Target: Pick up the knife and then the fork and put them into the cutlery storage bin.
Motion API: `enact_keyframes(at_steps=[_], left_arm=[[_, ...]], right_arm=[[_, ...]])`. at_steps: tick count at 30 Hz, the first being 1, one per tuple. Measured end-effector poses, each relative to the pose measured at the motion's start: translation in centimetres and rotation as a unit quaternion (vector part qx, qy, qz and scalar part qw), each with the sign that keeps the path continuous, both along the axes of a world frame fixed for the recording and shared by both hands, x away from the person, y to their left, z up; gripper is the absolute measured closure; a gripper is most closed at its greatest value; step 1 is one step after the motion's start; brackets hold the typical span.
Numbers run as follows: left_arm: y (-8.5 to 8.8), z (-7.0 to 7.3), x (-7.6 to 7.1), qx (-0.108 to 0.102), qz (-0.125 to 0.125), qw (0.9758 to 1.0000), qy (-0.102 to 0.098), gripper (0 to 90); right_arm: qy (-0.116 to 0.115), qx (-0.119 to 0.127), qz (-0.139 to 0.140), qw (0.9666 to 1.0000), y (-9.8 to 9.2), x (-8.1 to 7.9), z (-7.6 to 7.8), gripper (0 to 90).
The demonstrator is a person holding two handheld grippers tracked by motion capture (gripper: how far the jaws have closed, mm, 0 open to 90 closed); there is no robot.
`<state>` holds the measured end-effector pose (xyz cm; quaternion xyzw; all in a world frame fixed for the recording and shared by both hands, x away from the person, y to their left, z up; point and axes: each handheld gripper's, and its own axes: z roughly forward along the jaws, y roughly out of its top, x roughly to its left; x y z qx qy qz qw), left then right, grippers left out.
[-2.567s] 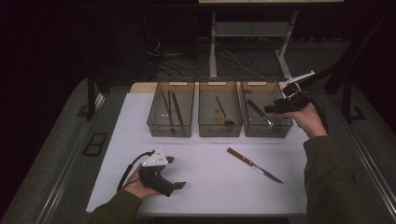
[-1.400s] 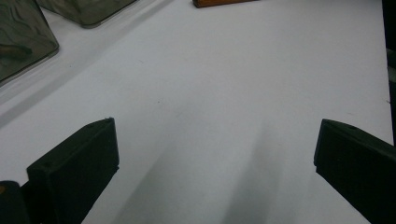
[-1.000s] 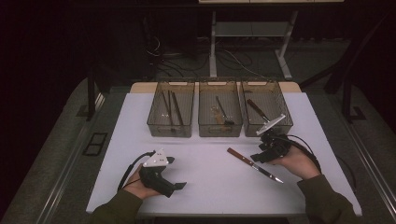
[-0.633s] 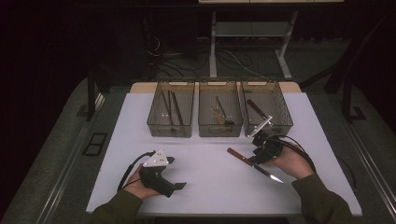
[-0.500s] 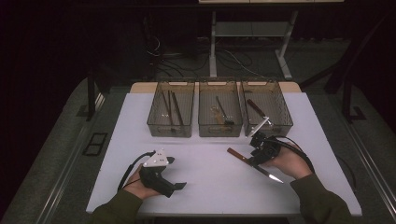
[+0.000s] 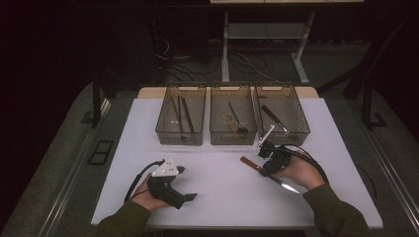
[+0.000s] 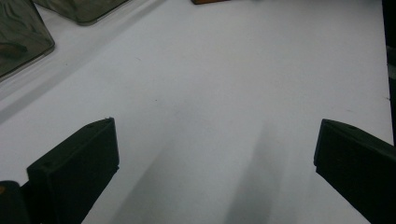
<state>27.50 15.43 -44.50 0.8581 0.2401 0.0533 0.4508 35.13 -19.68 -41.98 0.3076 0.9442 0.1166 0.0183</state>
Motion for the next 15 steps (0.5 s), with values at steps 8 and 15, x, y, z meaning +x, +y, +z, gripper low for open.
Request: enact_keyframes(at_steps=[8, 15], left_arm=[[0.0, -0.1, 0.0, 0.001, -0.002, 1.0, 0.001, 0.0], [-0.1, -0.1, 0.0, 0.003, -0.003, 1.0, 0.002, 0.0]], right_arm=[[0.011, -0.022, 0.005, 0.9997, 0.8, 0.2, 0.0, 70.3], [0.006, -0.043, 0.017, 0.9989, 1.1, 0.3, 0.0, 73.6]])
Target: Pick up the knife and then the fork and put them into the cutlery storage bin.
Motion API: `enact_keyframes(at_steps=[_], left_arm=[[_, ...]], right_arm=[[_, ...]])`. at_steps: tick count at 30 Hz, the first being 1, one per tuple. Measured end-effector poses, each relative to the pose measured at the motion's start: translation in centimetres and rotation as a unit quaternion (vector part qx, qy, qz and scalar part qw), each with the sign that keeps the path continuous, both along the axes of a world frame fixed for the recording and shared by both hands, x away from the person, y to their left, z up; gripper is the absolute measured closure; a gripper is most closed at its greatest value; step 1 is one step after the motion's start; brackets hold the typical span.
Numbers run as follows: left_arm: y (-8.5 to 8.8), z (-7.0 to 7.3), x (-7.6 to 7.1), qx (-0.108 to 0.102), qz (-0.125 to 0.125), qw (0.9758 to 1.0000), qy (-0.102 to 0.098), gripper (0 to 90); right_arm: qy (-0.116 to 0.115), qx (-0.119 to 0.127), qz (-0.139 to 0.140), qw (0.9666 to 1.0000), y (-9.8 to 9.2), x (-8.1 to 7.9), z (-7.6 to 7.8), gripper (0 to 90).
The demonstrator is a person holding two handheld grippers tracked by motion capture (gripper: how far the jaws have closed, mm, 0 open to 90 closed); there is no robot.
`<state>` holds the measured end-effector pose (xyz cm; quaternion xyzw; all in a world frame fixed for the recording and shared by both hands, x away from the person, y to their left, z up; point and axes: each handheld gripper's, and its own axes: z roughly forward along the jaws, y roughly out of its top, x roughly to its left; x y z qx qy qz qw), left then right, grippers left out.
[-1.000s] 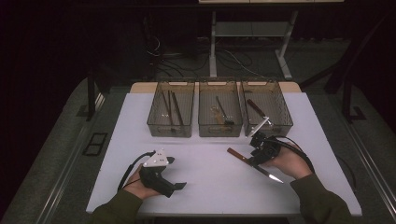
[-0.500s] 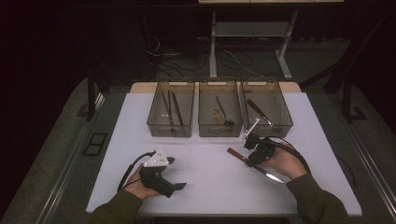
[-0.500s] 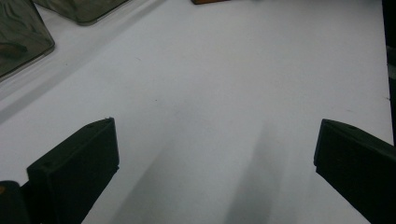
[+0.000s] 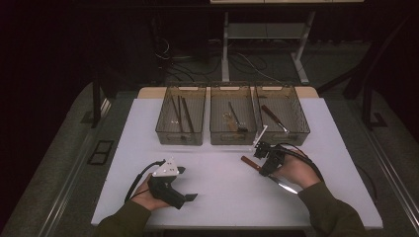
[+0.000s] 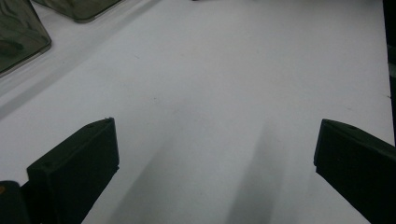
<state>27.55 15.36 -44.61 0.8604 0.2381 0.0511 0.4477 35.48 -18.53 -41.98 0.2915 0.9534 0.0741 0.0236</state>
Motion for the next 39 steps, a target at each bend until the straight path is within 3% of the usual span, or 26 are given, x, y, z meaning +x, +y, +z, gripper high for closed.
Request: enact_keyframes(at_steps=[10, 14, 16, 22, 30, 32, 39], left_arm=[[0.0, 0.0, 0.0, 0.0, 0.0, 1.0, -0.001, 0.0], [0.0, 0.0, 0.0, 0.0, -0.001, 1.0, -0.001, 0.0], [0.0, 0.0, 0.0, 0.0, -0.001, 1.0, -0.001, 0.0], [0.0, 0.0, 0.0, 0.0, -0.001, 1.0, -0.001, 0.0], [0.0, 0.0, 0.0, 0.001, -0.001, 1.0, -0.001, 0.0], [0.2, 0.1, 0.1, 0.016, -0.012, 0.9998, -0.005, 0.0], [0.2, 0.1, 0.1, 0.01, -0.008, 0.9999, -0.004, 0.0]], right_arm=[[0.001, 0.005, 0.008, 1.0, 0.0, -0.1, 0.1, 77.6], [0.002, 0.021, 0.001, 0.9998, -0.4, 0.0, 0.2, 77.6], [-0.009, 0.022, 0.0, 0.9997, -0.7, 0.0, 0.5, 77.6], [-0.022, 0.059, -0.014, 0.9979, -2.1, 0.2, 1.5, 77.7], [-0.044, 0.11, -0.047, 0.9918, -4.2, 0.3, 2.8, 77.7], [-0.048, 0.126, -0.054, 0.9894, -4.8, 0.2, 3.2, 77.7], [-0.068, 0.169, -0.08, 0.9799, -6.7, 0.4, 3.8, 77.8]])
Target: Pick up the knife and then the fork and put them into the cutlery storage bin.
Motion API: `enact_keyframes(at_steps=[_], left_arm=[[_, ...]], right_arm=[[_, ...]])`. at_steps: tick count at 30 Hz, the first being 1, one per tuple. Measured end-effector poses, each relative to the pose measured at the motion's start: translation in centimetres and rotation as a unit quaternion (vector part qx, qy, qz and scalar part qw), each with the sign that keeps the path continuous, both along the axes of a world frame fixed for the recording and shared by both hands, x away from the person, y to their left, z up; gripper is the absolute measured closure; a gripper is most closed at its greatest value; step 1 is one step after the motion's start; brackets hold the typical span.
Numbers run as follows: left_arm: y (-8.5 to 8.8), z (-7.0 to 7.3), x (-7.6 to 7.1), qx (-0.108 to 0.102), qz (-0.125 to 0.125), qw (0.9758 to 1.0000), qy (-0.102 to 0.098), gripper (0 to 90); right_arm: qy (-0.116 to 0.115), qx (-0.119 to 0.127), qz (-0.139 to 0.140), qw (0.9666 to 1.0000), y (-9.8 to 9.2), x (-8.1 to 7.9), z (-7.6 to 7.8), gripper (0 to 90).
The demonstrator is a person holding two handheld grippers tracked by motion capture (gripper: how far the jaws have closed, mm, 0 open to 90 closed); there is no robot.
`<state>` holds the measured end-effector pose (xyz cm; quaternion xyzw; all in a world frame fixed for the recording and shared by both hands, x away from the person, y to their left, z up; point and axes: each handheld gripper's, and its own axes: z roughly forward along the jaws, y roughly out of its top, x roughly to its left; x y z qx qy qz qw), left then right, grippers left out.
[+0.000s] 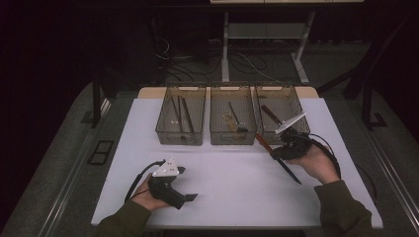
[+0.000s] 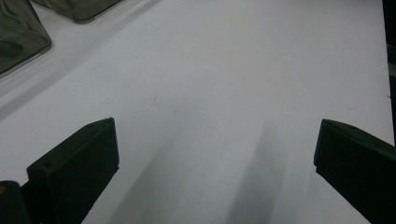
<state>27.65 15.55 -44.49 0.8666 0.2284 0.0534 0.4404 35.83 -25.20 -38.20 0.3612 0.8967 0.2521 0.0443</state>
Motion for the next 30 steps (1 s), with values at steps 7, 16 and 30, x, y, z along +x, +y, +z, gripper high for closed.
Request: enact_keyframes(at_steps=[7, 16, 30], left_arm=[[0.0, 0.0, 0.0, 0.0, 0.0, 1.0, 0.0, 0.0], [0.0, 0.0, 0.0, 0.002, 0.0, 1.0, 0.0, 0.0], [0.0, 0.0, 0.0, -0.003, 0.005, 1.0, 0.0, 0.0]], right_arm=[[-0.015, 0.053, -0.019, 0.9983, -1.9, 0.0, 0.8, 77.7], [-0.054, 0.109, -0.048, 0.9914, -4.0, 0.0, 1.6, 77.7], [-0.111, 0.152, -0.086, 0.9784, -6.3, 0.3, 3.7, 77.7]])
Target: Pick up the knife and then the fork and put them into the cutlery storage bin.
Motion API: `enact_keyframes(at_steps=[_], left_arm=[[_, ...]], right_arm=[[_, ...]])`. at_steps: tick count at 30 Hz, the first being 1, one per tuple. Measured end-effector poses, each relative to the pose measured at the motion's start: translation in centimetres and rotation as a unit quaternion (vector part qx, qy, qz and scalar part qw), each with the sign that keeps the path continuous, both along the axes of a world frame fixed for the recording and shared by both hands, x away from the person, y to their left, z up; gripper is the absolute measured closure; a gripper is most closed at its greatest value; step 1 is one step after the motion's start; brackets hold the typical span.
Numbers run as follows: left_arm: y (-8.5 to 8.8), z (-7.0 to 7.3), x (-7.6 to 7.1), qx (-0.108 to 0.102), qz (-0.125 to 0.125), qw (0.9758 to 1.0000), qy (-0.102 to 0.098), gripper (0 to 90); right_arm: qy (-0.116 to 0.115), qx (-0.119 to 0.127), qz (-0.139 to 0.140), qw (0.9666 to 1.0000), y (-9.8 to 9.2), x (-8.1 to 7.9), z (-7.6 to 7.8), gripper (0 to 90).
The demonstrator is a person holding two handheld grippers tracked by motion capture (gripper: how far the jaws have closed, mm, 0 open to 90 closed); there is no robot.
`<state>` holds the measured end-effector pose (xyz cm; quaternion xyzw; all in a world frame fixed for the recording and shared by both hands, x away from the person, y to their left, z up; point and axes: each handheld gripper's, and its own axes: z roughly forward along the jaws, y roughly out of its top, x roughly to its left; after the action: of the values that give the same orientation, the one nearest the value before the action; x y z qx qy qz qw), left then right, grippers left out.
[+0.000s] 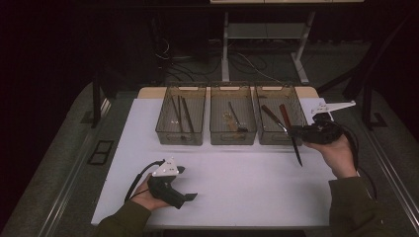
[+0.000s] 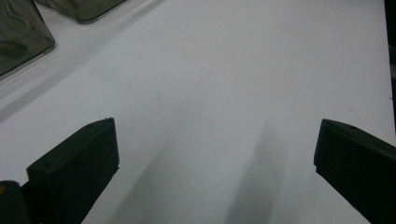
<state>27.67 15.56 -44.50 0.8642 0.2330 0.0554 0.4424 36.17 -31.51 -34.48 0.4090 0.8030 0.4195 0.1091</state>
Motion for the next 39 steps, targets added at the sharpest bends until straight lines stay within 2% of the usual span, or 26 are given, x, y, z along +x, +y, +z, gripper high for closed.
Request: enact_keyframes(at_steps=[4, 5, 13, 20, 25, 29, 33, 38, 39], left_arm=[[0.0, 0.0, -0.1, -0.002, 0.002, 1.0, 0.0, 0.0], [-0.1, 0.0, -0.1, -0.01, 0.007, 0.9999, 0.002, 0.0], [-0.1, -0.1, -0.1, -0.009, 0.007, 0.9999, 0.003, 0.0], [-0.2, -0.1, -0.1, -0.015, 0.008, 0.9998, 0.005, 0.0], [-0.2, -0.1, -0.1, -0.01, 0.003, 0.9999, 0.003, 0.0], [-0.2, -0.1, -0.1, -0.011, 0.002, 0.9999, 0.004, 0.0], [-0.2, -0.1, -0.1, -0.012, 0.002, 0.9999, 0.003, 0.0], [-0.3, -0.1, -0.1, -0.017, 0.003, 0.9998, 0.005, 0.0], [-0.2, 0.0, -0.1, -0.013, 0.0, 0.9999, 0.003, 0.0]], right_arm=[[-0.013, 0.006, -0.012, 0.9998, -0.2, 0.4, 1.0, 77.7], [-0.018, 0.006, -0.015, 0.9997, -0.2, 0.6, 1.4, 77.7], [-0.043, 0.008, -0.036, 0.9984, -0.4, 2.1, 4.0, 77.7], [-0.06, 0.001, -0.06, 0.9964, -0.3, 4.5, 5.5, 77.7], [-0.067, -0.005, -0.089, 0.9938, 0.0, 6.8, 5.4, 77.7], [-0.053, -0.019, -0.101, 0.9933, 0.4, 8.8, 4.3, 77.7], [-0.025, -0.029, -0.111, 0.9931, 0.7, 10.5, 2.5, 77.7], [0.026, -0.055, -0.123, 0.9906, 1.1, 12.1, 0.4, 77.6], [0.037, -0.059, -0.124, 0.9899, 1.3, 12.4, 0.0, 77.7]])
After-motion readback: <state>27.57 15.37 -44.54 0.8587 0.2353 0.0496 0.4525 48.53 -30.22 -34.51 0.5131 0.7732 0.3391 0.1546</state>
